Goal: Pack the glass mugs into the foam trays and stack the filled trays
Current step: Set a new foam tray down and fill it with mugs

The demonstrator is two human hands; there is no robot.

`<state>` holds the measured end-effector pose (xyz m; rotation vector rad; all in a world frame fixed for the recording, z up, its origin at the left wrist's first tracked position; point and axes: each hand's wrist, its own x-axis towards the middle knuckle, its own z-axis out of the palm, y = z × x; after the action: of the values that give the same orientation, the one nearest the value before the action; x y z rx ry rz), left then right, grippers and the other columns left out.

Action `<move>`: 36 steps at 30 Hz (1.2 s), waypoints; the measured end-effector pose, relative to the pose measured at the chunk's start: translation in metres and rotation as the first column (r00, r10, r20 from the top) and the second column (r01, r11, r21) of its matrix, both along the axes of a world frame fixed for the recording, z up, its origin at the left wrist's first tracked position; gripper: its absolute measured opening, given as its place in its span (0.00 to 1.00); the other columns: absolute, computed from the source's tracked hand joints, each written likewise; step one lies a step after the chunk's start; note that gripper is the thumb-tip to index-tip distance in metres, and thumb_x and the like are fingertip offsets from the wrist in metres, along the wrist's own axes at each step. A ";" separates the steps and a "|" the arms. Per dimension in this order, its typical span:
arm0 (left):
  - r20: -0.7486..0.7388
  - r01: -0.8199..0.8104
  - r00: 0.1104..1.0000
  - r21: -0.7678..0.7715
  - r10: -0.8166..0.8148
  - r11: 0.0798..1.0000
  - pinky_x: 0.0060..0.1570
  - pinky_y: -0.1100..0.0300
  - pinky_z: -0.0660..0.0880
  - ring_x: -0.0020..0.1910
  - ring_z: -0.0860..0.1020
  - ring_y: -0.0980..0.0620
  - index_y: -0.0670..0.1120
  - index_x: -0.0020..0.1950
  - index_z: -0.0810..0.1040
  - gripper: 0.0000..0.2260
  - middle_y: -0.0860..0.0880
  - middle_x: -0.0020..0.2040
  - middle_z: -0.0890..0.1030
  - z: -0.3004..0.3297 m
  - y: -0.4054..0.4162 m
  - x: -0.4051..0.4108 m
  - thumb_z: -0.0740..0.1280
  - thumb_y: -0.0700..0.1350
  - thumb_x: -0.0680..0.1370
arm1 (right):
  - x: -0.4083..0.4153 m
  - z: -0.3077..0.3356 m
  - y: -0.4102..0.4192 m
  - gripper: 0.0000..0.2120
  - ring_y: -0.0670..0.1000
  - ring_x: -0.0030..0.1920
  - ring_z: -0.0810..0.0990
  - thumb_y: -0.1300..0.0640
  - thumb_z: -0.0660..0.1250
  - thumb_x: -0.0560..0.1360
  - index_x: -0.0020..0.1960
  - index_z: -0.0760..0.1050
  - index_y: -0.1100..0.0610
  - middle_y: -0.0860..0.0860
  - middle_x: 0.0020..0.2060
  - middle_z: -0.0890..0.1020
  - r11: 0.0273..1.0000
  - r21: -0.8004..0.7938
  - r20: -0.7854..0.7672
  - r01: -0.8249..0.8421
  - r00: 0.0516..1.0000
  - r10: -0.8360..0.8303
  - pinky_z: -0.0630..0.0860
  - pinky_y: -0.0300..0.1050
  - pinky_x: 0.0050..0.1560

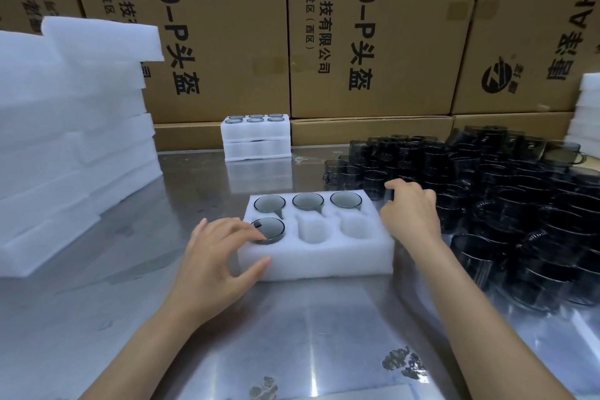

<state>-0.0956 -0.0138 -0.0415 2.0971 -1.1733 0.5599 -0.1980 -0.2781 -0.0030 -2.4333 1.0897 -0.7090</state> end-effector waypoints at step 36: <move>-0.003 0.033 0.999 0.013 -0.033 0.999 0.55 0.51 0.71 0.51 0.76 0.51 0.48 0.48 0.80 0.14 0.54 0.48 0.78 0.002 -0.002 0.001 0.68 0.57 0.71 | -0.004 0.000 0.059 0.17 0.36 0.52 0.69 0.61 0.68 0.75 0.55 0.78 0.40 0.36 0.40 0.77 0.701 -0.127 0.133 -0.701 0.689 0.713 0.69 0.40 0.53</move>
<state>-0.0944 -0.0156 -0.0391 2.0850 -1.2113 0.5356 -0.2018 -0.2188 -0.0035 -2.4948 -0.0054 -0.6605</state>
